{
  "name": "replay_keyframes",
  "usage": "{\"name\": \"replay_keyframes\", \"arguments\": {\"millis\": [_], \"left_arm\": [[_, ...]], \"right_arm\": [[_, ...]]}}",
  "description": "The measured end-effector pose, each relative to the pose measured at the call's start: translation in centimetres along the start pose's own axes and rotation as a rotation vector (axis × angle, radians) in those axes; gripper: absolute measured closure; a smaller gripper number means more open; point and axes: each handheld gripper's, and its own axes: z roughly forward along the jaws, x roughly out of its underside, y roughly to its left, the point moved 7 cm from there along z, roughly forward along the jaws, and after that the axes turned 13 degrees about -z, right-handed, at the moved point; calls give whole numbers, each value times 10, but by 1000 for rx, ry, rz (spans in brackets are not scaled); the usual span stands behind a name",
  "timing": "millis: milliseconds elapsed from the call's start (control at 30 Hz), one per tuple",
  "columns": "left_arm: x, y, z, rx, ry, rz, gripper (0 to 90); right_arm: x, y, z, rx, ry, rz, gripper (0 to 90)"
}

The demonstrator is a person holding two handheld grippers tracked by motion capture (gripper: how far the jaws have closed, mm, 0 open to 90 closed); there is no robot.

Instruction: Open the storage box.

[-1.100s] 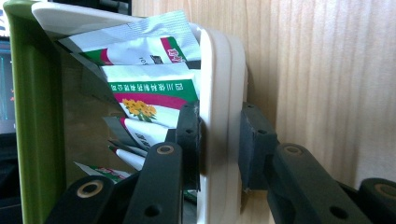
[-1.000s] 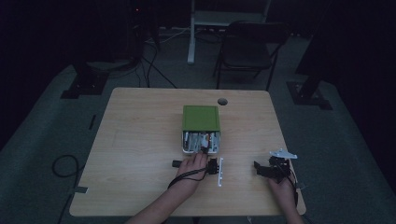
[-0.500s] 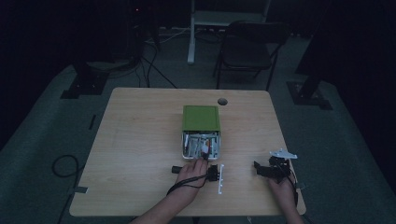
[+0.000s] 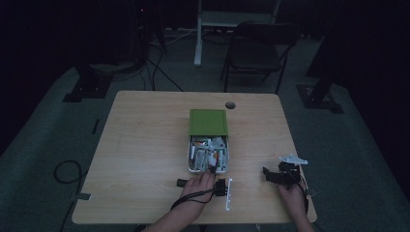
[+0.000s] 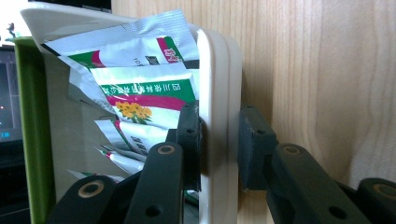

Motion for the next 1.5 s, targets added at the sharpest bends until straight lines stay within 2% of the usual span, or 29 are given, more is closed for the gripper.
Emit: {"name": "replay_keyframes", "arguments": {"millis": [133, 167, 400, 700, 900, 1000, 1233, 1500], "left_arm": [[1, -4, -5, -4, 12, 7, 739], [1, -6, -6, -2, 5, -5, 739], [0, -14, -11, 11, 5, 12, 742], [0, -18, -19, 39, 4, -12, 742], [2, -15, -20, 83, -40, -71, 709], [3, -13, -23, 136, -67, -140, 708], [7, -10, -28, 187, -90, -199, 707], [10, -6, -35, 245, -142, -282, 689]], "right_arm": [[0, 0, 0, 0, 0, 0, 124], [0, 0, 0, 0, 0, 0, 124], [0, 0, 0, 0, 0, 0, 124], [0, 0, 0, 0, 0, 0, 124], [0, 0, 0, 0, 0, 0, 124], [0, 0, 0, 0, 0, 0, 124], [0, 0, 0, 0, 0, -1, 124], [0, 0, 0, 0, 0, 0, 124]]}}
